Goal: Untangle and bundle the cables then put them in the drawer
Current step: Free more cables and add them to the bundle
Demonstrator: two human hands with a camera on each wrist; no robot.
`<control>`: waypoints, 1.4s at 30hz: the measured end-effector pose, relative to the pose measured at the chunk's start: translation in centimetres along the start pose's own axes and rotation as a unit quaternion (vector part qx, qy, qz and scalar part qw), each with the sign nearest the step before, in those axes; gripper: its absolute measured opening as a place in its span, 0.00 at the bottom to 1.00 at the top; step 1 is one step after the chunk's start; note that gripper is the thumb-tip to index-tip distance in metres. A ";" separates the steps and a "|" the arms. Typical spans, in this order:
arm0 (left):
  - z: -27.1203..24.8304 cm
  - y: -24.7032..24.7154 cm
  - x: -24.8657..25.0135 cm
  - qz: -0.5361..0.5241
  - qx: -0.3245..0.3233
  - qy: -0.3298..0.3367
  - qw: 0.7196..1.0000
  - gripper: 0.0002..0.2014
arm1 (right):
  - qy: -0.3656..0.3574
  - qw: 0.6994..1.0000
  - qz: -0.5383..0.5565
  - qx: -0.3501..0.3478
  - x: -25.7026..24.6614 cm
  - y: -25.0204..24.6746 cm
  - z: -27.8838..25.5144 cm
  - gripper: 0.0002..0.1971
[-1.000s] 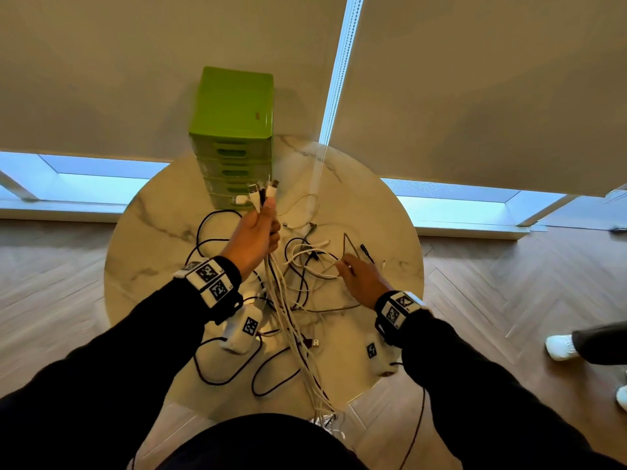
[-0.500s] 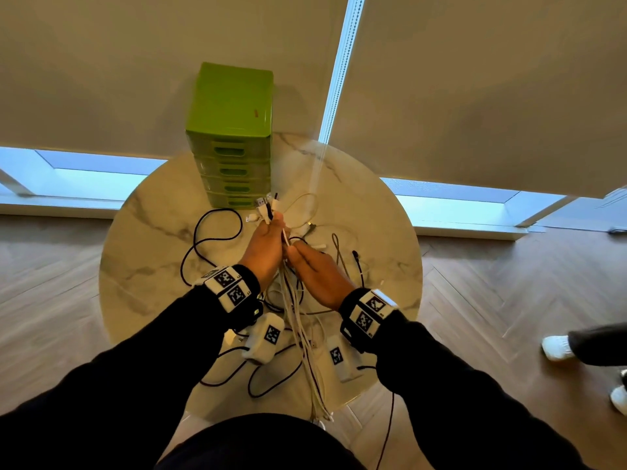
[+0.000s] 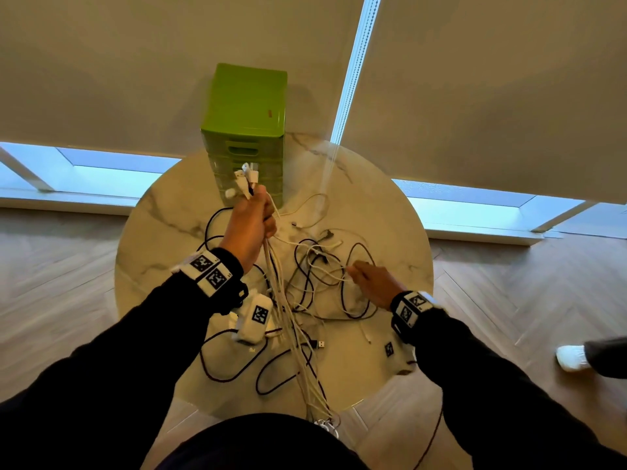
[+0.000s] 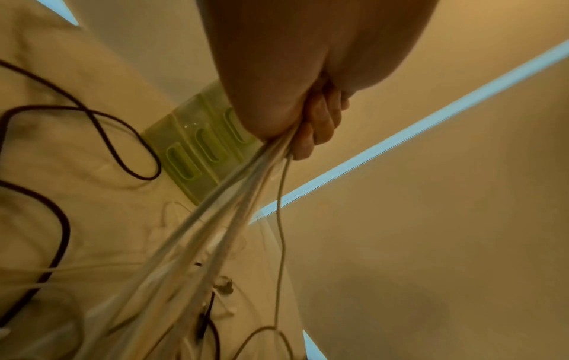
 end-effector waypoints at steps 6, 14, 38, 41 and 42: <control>-2.4 3.6 -2.5 0.186 -0.058 0.007 0.981 0.13 | -0.061 0.984 0.096 0.137 -8.4 -4.3 2.0 0.17; -3.4 4.9 -0.5 0.166 -0.046 0.005 0.985 0.17 | -0.180 0.966 0.185 -0.022 -14.6 -0.2 -0.6 0.11; -2.3 -2.0 1.2 0.136 0.117 0.058 0.982 0.19 | -0.073 0.991 0.105 -0.037 -7.2 -2.4 0.3 0.17; -2.5 -1.1 0.8 0.136 0.092 0.069 0.984 0.07 | -0.093 0.984 0.144 -0.048 -10.9 -2.4 0.4 0.17; -2.8 -0.7 0.8 0.138 0.077 0.072 0.985 0.04 | -0.096 0.981 0.160 -0.051 -11.9 -2.4 0.4 0.16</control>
Point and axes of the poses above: each hand's wrist, its own z-axis towards the middle knuckle, its own y-axis out of the palm, x = y × z, the point moved 8 cm from there along z, towards the middle knuckle, and after that the axes turned 8 degrees about z, right-handed, at the moved point
